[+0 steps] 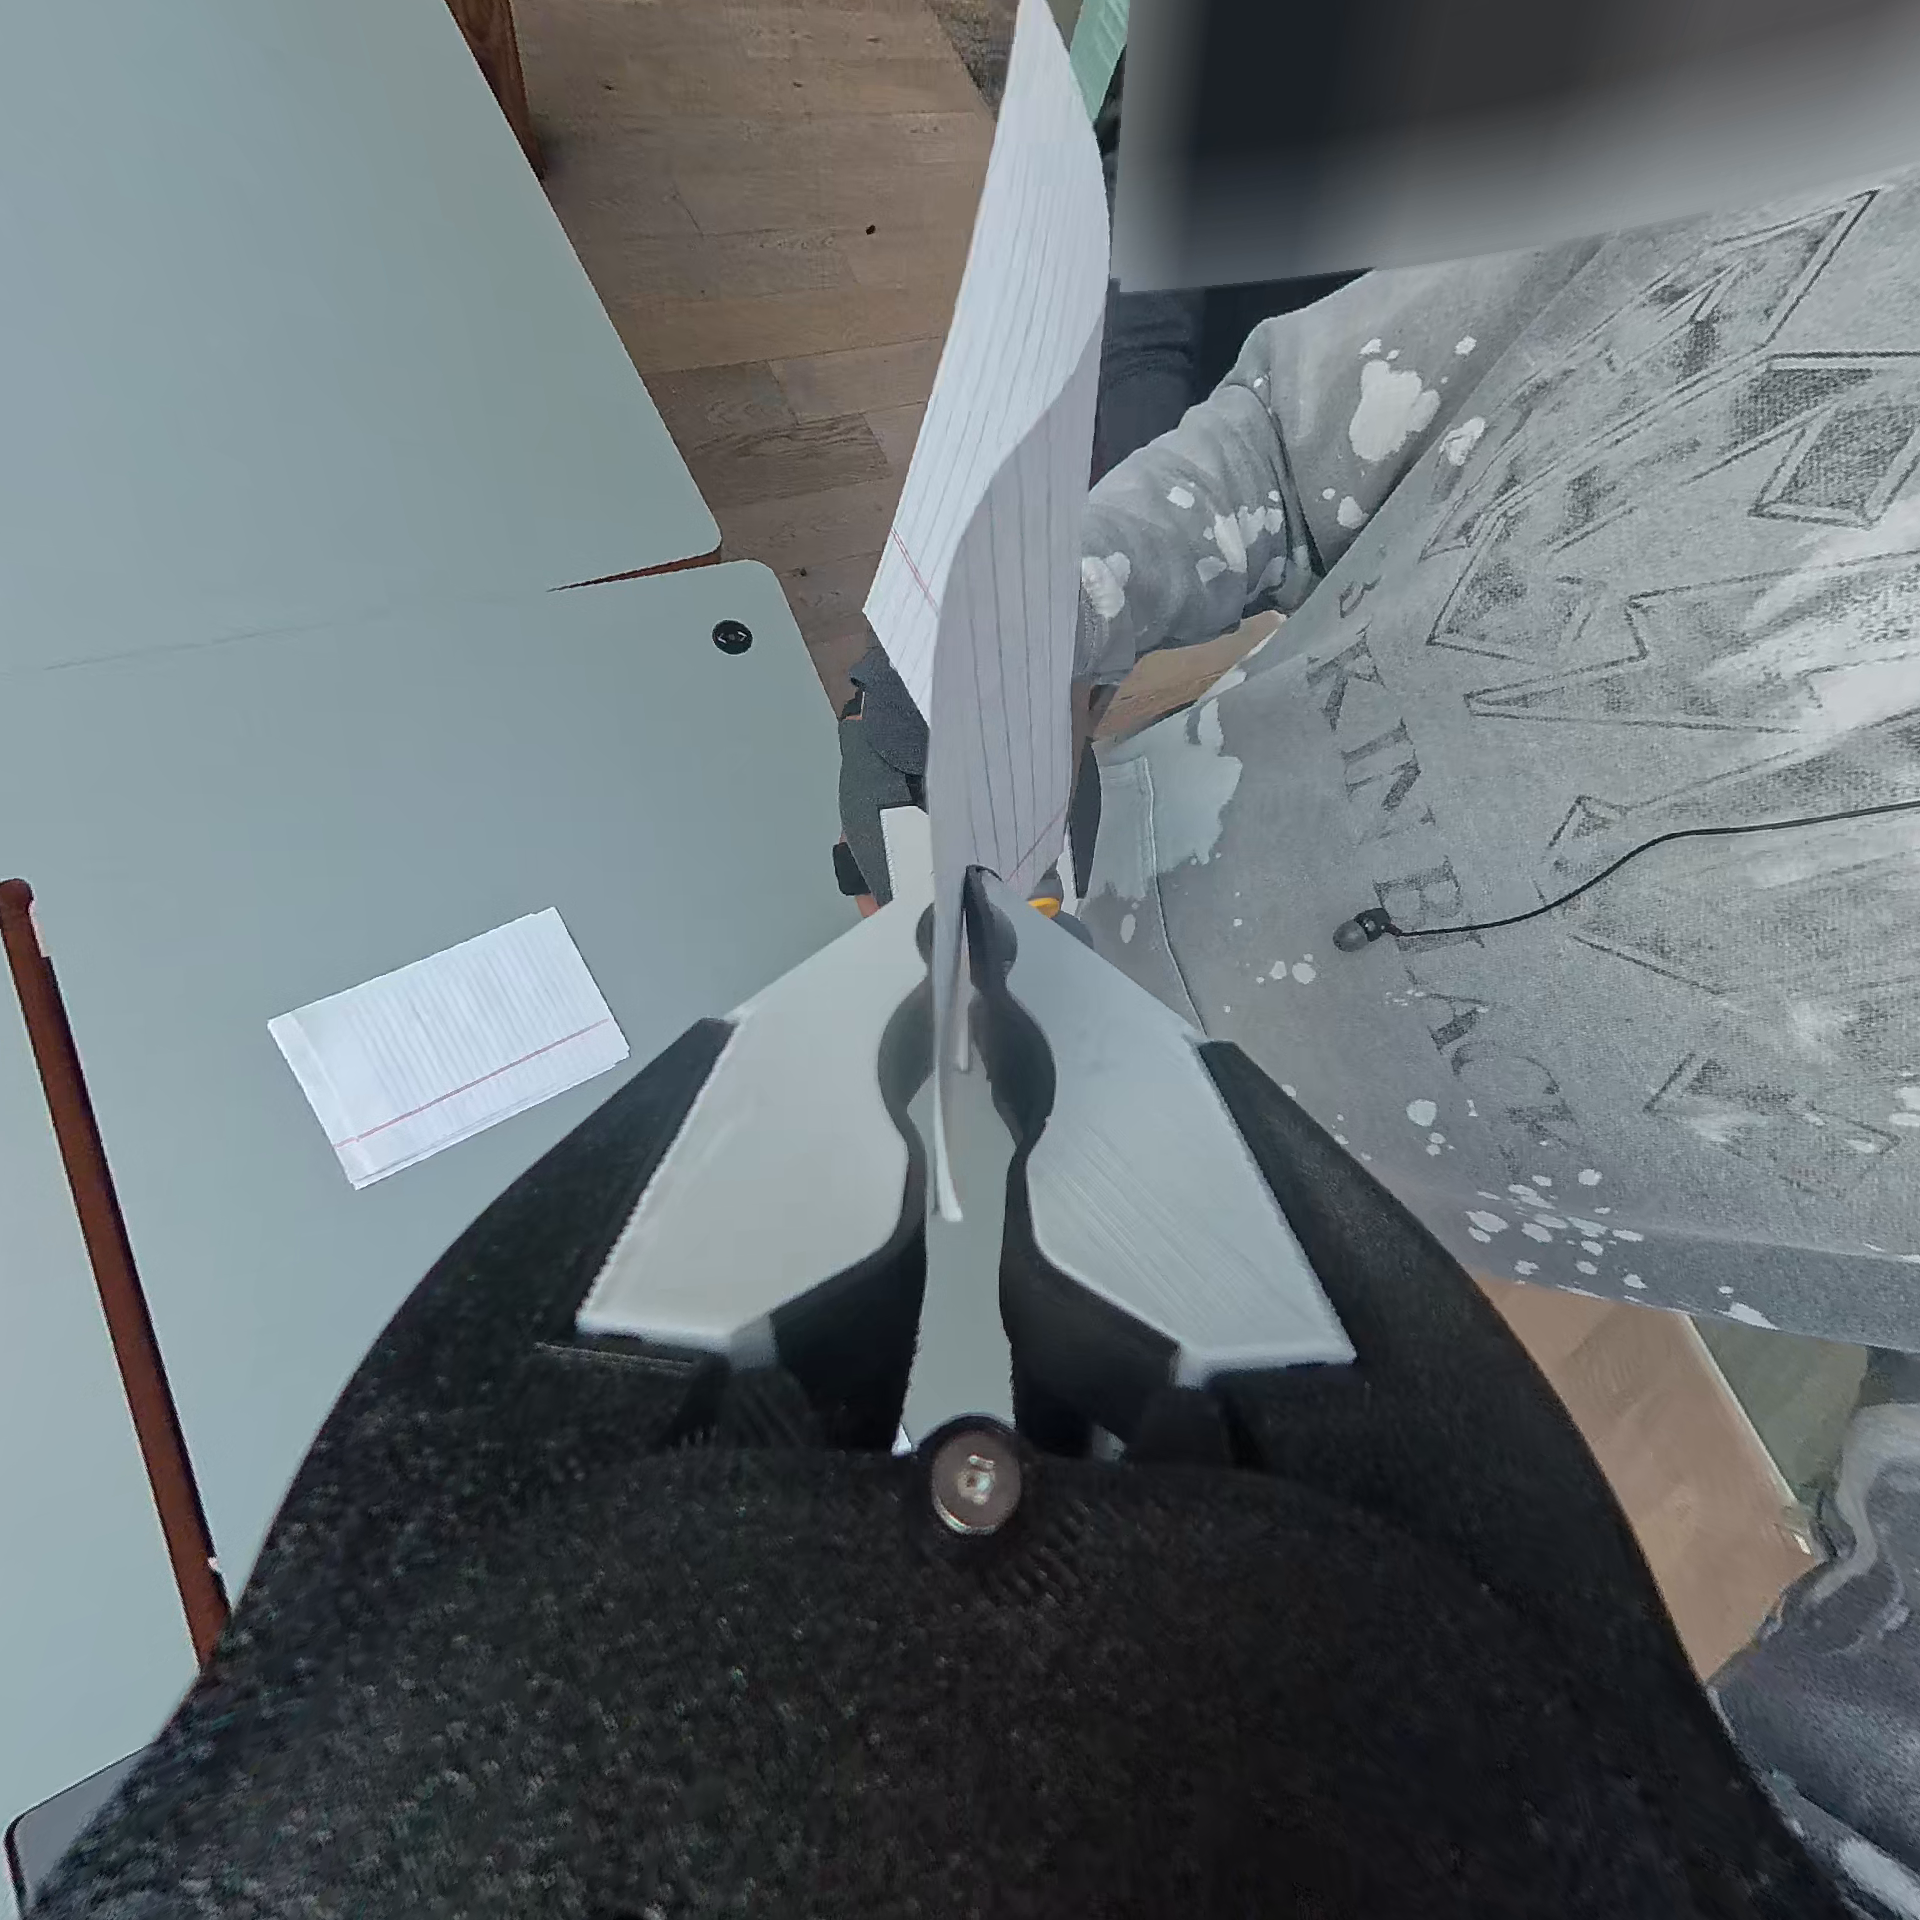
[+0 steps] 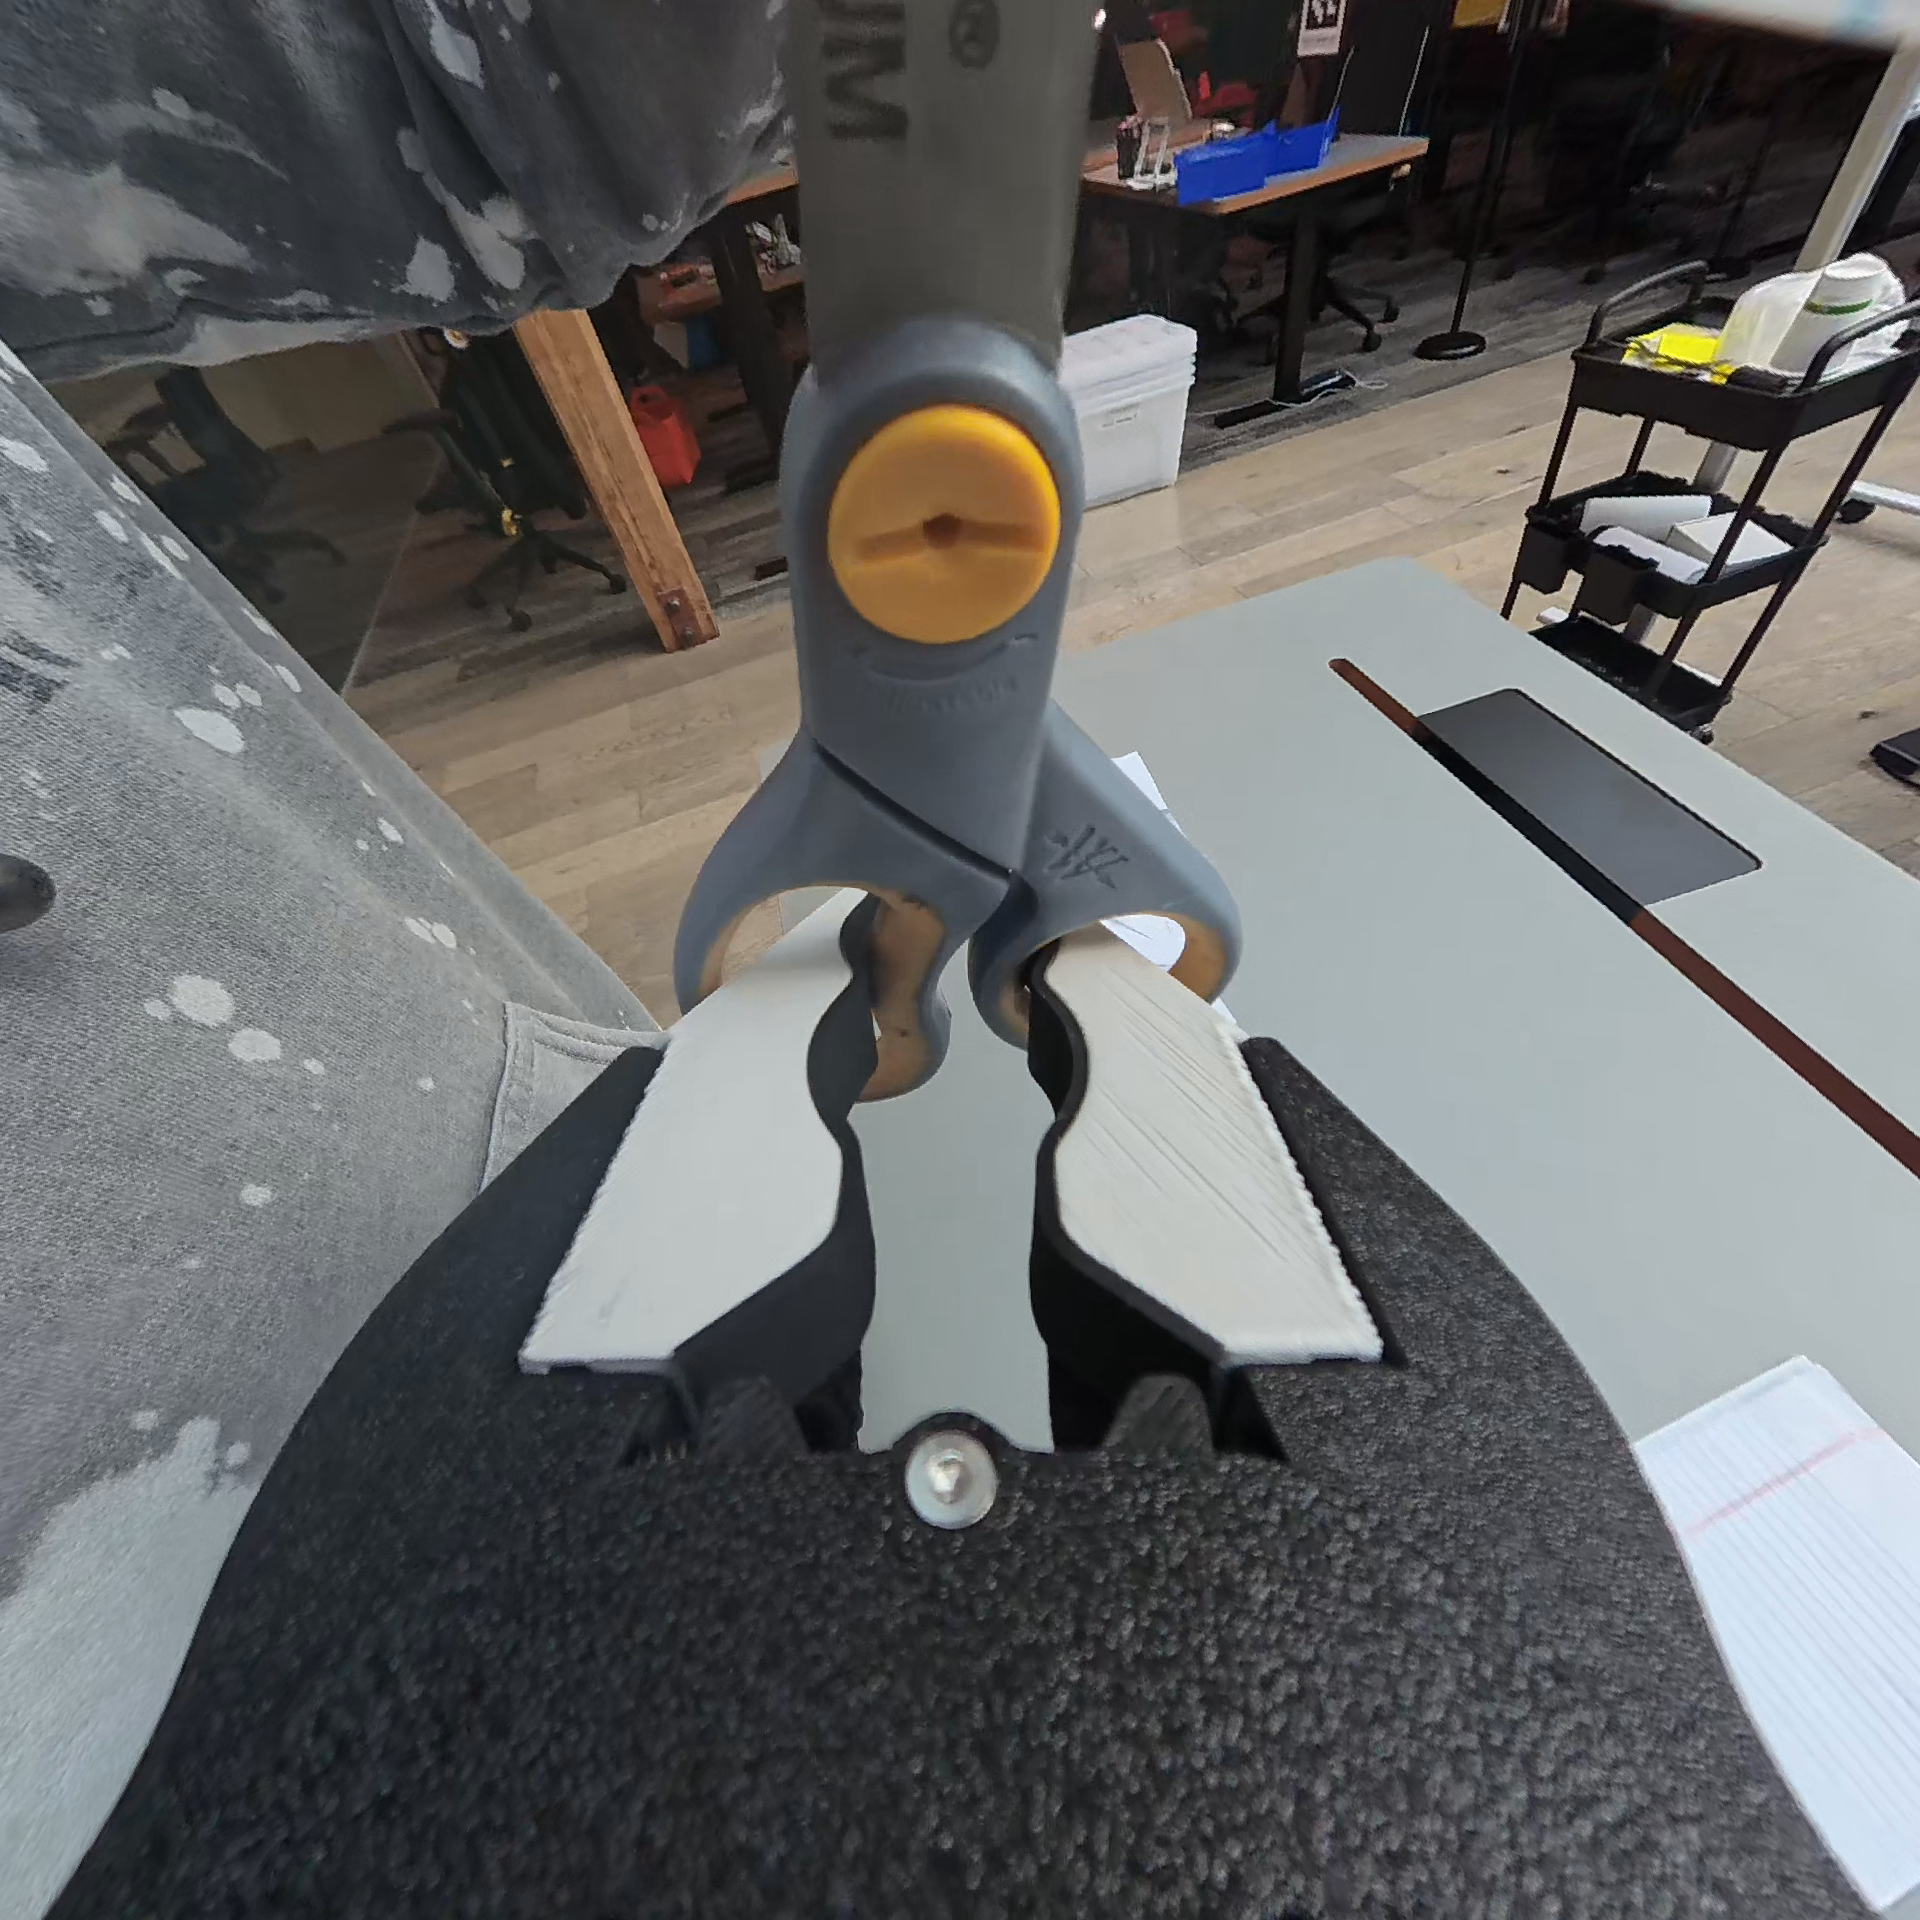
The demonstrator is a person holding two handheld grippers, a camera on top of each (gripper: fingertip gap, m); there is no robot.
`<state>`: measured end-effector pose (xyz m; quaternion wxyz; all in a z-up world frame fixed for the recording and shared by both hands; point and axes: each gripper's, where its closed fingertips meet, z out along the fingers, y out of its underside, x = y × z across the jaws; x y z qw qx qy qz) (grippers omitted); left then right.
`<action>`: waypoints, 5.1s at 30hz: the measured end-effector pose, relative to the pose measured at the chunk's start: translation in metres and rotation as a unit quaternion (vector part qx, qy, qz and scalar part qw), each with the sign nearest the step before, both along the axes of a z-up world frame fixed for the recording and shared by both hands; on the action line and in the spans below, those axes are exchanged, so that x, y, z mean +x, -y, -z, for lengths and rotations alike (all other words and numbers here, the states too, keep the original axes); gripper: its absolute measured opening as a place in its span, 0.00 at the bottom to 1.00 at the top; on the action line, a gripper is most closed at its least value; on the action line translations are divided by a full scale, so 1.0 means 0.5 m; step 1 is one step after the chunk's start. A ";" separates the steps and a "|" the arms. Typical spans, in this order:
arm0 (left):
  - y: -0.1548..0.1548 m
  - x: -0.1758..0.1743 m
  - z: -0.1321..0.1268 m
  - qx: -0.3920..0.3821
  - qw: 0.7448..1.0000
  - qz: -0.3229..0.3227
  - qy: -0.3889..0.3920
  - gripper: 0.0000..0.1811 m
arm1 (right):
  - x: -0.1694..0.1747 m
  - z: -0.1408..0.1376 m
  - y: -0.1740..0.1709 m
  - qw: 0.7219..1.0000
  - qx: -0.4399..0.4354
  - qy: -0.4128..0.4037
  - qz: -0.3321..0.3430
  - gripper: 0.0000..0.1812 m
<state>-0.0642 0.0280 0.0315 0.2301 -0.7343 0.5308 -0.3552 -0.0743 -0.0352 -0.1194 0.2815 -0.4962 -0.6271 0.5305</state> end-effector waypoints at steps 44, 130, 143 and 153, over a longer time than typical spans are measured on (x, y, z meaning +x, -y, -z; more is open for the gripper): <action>0.030 0.022 0.035 -0.073 0.995 -0.040 -0.050 0.00 | 0.017 0.003 -0.011 0.999 0.015 0.007 0.031 0.35; 0.079 -0.030 0.599 -0.239 0.765 -0.474 0.365 0.35 | 0.074 0.365 -0.027 0.953 -0.052 0.282 0.096 0.33; 0.010 0.069 0.612 -0.221 0.752 -0.554 0.279 0.08 | 0.078 0.361 -0.068 0.949 -0.038 0.272 0.158 0.30; -0.005 0.072 0.636 -0.284 0.678 -0.582 0.346 0.07 | 0.145 0.314 -0.103 0.963 -0.009 0.189 0.190 0.34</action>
